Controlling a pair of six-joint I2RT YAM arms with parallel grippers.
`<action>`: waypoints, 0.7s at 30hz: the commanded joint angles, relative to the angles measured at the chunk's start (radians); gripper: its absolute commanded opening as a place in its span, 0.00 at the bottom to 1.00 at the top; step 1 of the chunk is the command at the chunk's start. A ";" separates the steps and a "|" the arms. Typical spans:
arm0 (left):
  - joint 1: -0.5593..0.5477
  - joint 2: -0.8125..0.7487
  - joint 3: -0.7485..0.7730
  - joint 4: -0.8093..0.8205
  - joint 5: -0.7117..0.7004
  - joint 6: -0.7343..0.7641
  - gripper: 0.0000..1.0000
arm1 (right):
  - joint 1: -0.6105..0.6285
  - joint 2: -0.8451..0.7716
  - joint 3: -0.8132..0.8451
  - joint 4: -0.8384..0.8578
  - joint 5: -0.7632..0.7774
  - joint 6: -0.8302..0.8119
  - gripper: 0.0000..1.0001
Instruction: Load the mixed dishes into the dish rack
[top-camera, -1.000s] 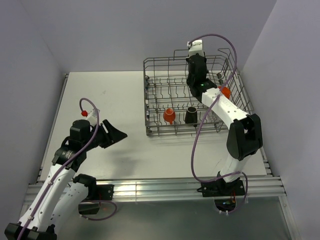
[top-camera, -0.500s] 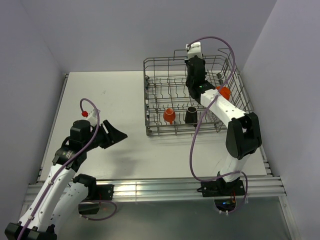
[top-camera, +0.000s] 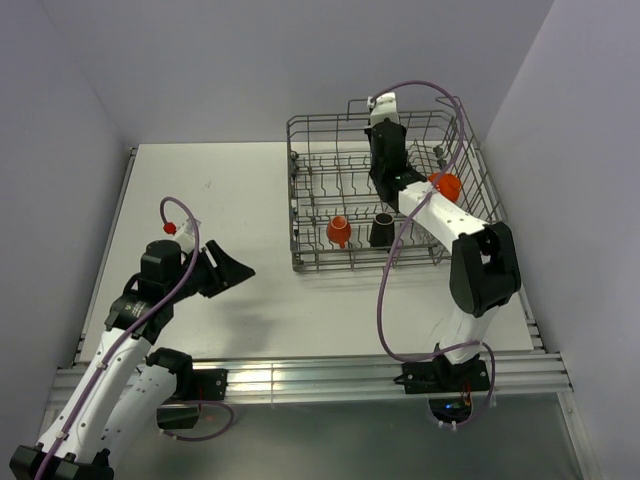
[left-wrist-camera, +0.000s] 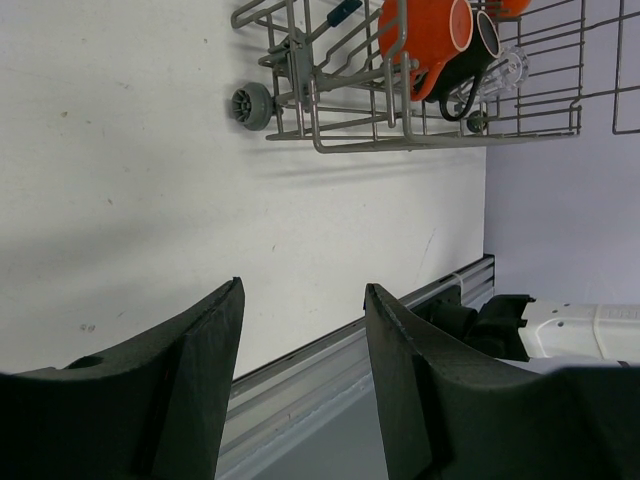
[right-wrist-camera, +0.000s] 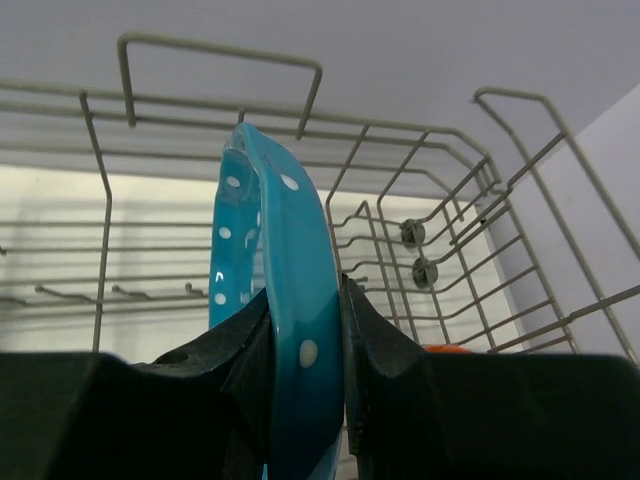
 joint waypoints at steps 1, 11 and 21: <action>0.000 -0.011 -0.008 0.037 0.021 0.007 0.57 | 0.004 -0.013 0.011 0.074 0.045 -0.017 0.00; 0.000 -0.022 -0.015 0.035 0.026 0.003 0.57 | 0.040 0.005 -0.012 0.080 0.076 -0.036 0.00; 0.000 -0.029 -0.011 0.020 0.021 0.007 0.57 | 0.064 0.085 0.075 0.022 0.076 -0.017 0.00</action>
